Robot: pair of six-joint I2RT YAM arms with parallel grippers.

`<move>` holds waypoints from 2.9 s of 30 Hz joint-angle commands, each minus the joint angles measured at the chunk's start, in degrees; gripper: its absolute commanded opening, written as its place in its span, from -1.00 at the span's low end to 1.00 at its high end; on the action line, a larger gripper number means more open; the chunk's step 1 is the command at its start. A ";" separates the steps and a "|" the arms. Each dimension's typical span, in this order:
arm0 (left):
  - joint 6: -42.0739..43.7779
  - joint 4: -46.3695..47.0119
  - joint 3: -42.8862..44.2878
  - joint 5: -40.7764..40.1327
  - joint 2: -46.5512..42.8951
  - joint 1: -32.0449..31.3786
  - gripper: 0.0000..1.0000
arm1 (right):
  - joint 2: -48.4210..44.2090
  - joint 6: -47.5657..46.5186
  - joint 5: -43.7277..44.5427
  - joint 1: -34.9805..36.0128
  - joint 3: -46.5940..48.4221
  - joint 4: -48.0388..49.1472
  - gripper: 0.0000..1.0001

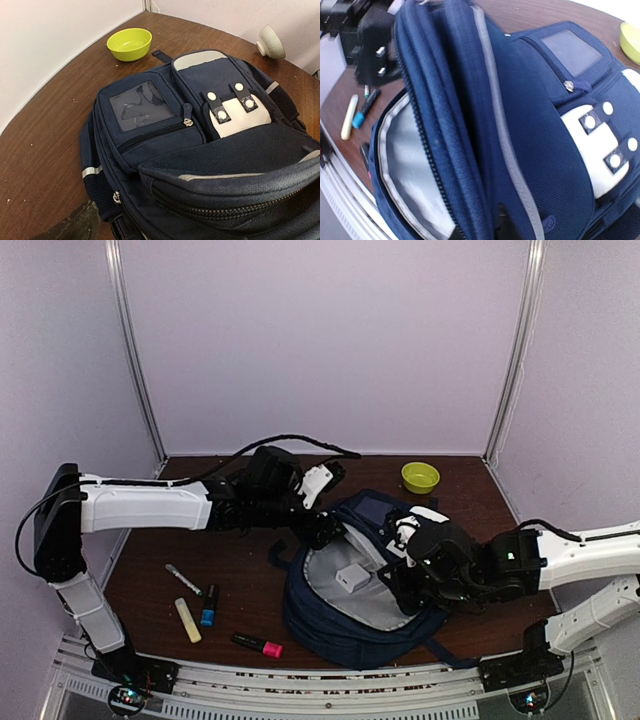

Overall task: Pack the student bag
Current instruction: Adjust the second largest pocket of the student bag, then pick up the pen at the center of the board, then place the pen in the second largest pocket of the bag.

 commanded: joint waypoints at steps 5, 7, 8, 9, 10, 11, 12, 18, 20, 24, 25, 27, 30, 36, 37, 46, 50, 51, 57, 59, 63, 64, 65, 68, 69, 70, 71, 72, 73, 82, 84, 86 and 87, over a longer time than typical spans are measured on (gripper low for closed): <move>-5.60 -8.32 2.07 -2.31 -4.39 0.30 0.89 | -0.69 -7.33 4.28 -1.59 2.51 0.81 -1.00; -7.49 -11.79 -0.37 -4.73 -6.99 0.32 0.89 | -0.54 -9.86 3.83 -2.72 2.96 2.11 -1.00; -8.29 -13.45 -2.02 -5.82 -8.41 0.35 0.89 | -0.51 -10.95 3.53 -3.44 2.84 2.99 -1.00; -9.39 -15.14 -3.71 -7.24 -10.11 0.31 0.89 | -0.43 -12.10 2.86 -4.35 2.61 4.06 -1.00; -10.43 -17.21 -5.30 -8.59 -11.56 0.30 0.89 | -0.22 -12.99 1.76 -5.47 2.21 5.01 -1.00; -11.65 -19.79 -6.56 -10.11 -13.02 0.30 0.89 | -0.02 -13.80 0.21 -6.66 1.80 6.08 -1.00; -12.93 -22.34 -7.62 -11.83 -14.87 0.30 0.89 | 0.25 -14.69 -1.68 -7.76 1.30 7.35 -1.00; -24.71 -39.92 -11.05 -20.84 -20.53 0.30 0.84 | 3.56 -20.00 -8.24 -12.24 1.02 11.20 -1.00; -28.19 -44.05 -11.48 -21.05 -21.02 0.33 0.83 | 4.85 -21.27 -9.03 -12.79 1.34 12.03 -1.00; -34.13 -49.02 -12.75 -20.72 -21.43 0.39 0.82 | 7.10 -21.92 -11.79 -14.12 0.94 13.72 -1.00; -35.33 -49.54 -13.26 -20.33 -21.44 0.35 0.80 | 7.44 -21.75 -12.10 -14.39 0.77 13.86 -1.00; -37.46 -50.11 -14.20 -19.33 -21.15 0.35 0.76 | 7.78 -21.51 -12.31 -14.92 0.41 14.25 -1.00; -40.42 -50.84 -15.89 -16.55 -20.89 0.47 0.75 | 8.39 -20.84 -12.70 -15.84 0.13 14.32 -1.00; -44.27 -50.33 -19.63 -14.36 -21.79 1.35 0.65 | 7.27 -19.88 -13.96 -17.48 -1.72 16.32 -1.00; -44.28 -49.33 -20.65 -13.41 -21.67 1.69 0.62 | 7.14 -19.73 -14.11 -17.73 -1.98 16.58 -1.00; -43.67 -43.59 -25.69 -8.76 -19.64 5.02 0.34 | 7.24 -19.19 -14.49 -18.28 -2.35 17.05 -1.00; -43.88 -41.93 -27.11 -7.59 -18.10 5.13 0.19 | 8.15 -19.08 -15.17 -18.72 -1.82 16.67 -1.00; -44.21 -41.60 -27.55 -7.49 -17.84 5.14 0.15 | 8.33 -19.10 -15.38 -18.83 -1.64 16.62 -1.00; -46.52 -40.14 -30.41 -9.15 -17.73 5.22 -0.01 | 8.94 -19.06 -16.00 -19.12 -1.28 16.42 -1.00; -47.07 -39.25 -31.36 -9.66 -18.32 5.22 -0.01 | 8.98 -19.10 -16.18 -19.10 -1.22 16.45 -1.00; -46.94 -37.29 -32.40 -9.86 -18.24 5.29 -0.20 | 9.57 -19.10 -16.29 -19.27 -0.84 16.23 -1.00; -46.77 -36.99 -32.38 -9.88 -17.67 5.37 -0.34 | 9.87 -19.06 -16.35 -19.30 -0.59 16.09 -1.00; -46.59 -36.59 -32.30 -9.80 -17.29 5.32 -0.44 | 10.13 -19.09 -16.40 -19.28 -0.44 15.83 -1.00; -46.41 -35.13 -32.31 -9.94 -16.76 5.31 -0.64 | 10.79 -19.10 -16.68 -19.32 0.15 15.41 -1.00; -46.41 -34.71 -32.36 -10.01 -17.08 5.31 -0.68 | 10.90 -19.14 -16.72 -19.26 0.27 15.36 -1.00; -46.24 -34.26 -32.32 -10.21 -17.54 5.31 -0.72 | 10.92 -19.14 -16.76 -19.31 0.28 15.34 -1.00; -45.97 -33.96 -32.11 -10.32 -18.13 5.30 -0.75 | 10.93 -19.18 -16.83 -19.32 0.26 15.38 -1.00; -45.45 -33.58 -31.49 -10.52 -18.75 5.29 -0.78 | 10.97 -19.18 -16.92 -19.39 0.25 15.39 -1.00; -44.28 -33.09 -30.92 -10.49 -19.63 5.24 -0.82 | 11.00 -19.26 -17.05 -19.39 0.28 15.37 -1.00; -35.23 -30.15 -25.58 -15.52 -28.14 1.06 -1.00 | 12.22 -18.94 -18.24 -20.27 0.99 15.24 -1.00; -32.19 -26.70 -24.93 -15.42 -30.43 -1.26 -1.00 | 12.42 -18.77 -18.62 -20.59 1.08 15.34 -1.00; -29.65 -23.98 -23.65 -15.54 -31.61 -3.20 -1.00 | 12.58 -18.56 -19.00 -20.83 1.10 15.54 -1.00; -28.34 -22.73 -22.85 -15.18 -31.79 -3.76 -1.00 | 12.55 -18.50 -19.01 -20.97 1.00 15.57 -1.00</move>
